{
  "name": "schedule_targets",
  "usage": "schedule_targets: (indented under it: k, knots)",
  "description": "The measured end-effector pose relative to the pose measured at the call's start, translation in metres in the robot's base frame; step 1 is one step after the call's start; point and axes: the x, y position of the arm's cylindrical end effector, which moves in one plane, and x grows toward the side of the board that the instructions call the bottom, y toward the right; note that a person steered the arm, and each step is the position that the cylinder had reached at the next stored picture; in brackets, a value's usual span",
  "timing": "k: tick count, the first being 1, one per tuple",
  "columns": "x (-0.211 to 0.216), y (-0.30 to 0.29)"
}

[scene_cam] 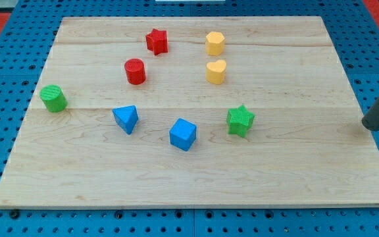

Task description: Point your arm at green star

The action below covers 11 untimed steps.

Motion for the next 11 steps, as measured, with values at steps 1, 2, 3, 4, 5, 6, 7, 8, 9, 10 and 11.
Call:
schedule_targets:
  k: [1,2,3,4,5,6,7,8,9,10,11]
  knots:
    - [0.000,0.000]
    - [0.003,0.000]
    - [0.007,0.000]
    - [0.009,0.000]
    - [0.009,0.001]
    - [0.009,0.001]
    - [0.009,0.003]
    - [0.012,0.008]
    - [0.013,0.008]
    - [0.013,0.008]
    - [0.013,-0.001]
